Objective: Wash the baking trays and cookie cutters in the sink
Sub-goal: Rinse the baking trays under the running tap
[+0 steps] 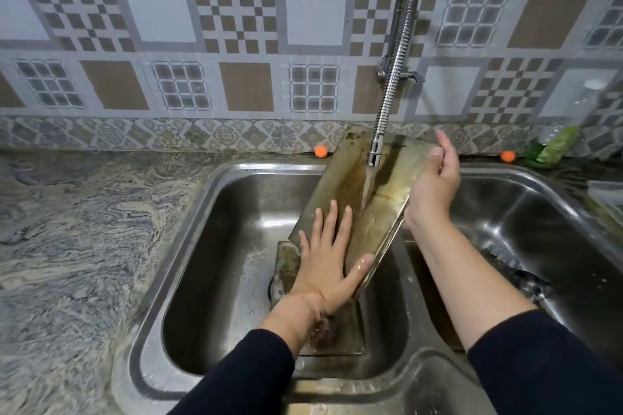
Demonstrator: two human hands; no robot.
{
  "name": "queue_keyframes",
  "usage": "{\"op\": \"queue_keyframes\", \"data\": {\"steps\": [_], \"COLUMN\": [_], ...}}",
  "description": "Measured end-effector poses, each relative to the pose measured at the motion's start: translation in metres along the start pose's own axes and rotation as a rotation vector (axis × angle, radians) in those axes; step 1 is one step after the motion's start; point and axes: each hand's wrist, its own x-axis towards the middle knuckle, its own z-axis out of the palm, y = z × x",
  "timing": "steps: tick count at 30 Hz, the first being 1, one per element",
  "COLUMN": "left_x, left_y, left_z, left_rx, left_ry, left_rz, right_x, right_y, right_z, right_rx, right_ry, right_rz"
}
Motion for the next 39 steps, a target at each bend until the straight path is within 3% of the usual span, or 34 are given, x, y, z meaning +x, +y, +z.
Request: {"op": "queue_keyframes", "data": {"steps": [6, 10, 13, 16, 18, 21, 27, 32, 39], "left_x": [0.018, 0.036, 0.046, 0.052, 0.048, 0.041, 0.034, 0.032, 0.025], "left_y": [0.042, 0.078, 0.105, 0.128, 0.141, 0.151, 0.136, 0.101, 0.09], "left_z": [-0.006, -0.005, -0.01, -0.008, 0.003, 0.03, 0.062, 0.077, 0.091], "left_rx": [0.191, 0.241, 0.076, -0.238, -0.455, -0.579, -0.097, 0.338, 0.402], "left_ry": [0.001, 0.054, 0.112, 0.177, 0.121, 0.006, -0.231, -0.433, -0.352], "left_rz": [0.215, 0.291, 0.3, 0.243, 0.22, 0.199, 0.125, -0.12, -0.148], "right_x": [0.019, 0.04, 0.066, 0.089, 0.095, 0.089, 0.085, 0.088, 0.083], "right_y": [-0.02, -0.048, -0.06, -0.046, -0.021, 0.015, 0.04, 0.077, 0.126], "right_z": [-0.016, -0.035, -0.052, -0.083, -0.118, -0.17, -0.231, -0.257, -0.251], "right_rx": [0.022, 0.027, 0.099, -0.271, -0.493, -0.602, -0.793, -1.106, -1.353], "right_ry": [0.172, 0.167, -0.024, -0.123, -0.064, -0.173, -0.217, -0.269, -0.41], "right_rz": [-0.038, -0.037, 0.001, 0.177, 0.255, 0.275, 0.342, 0.411, 0.507]}}
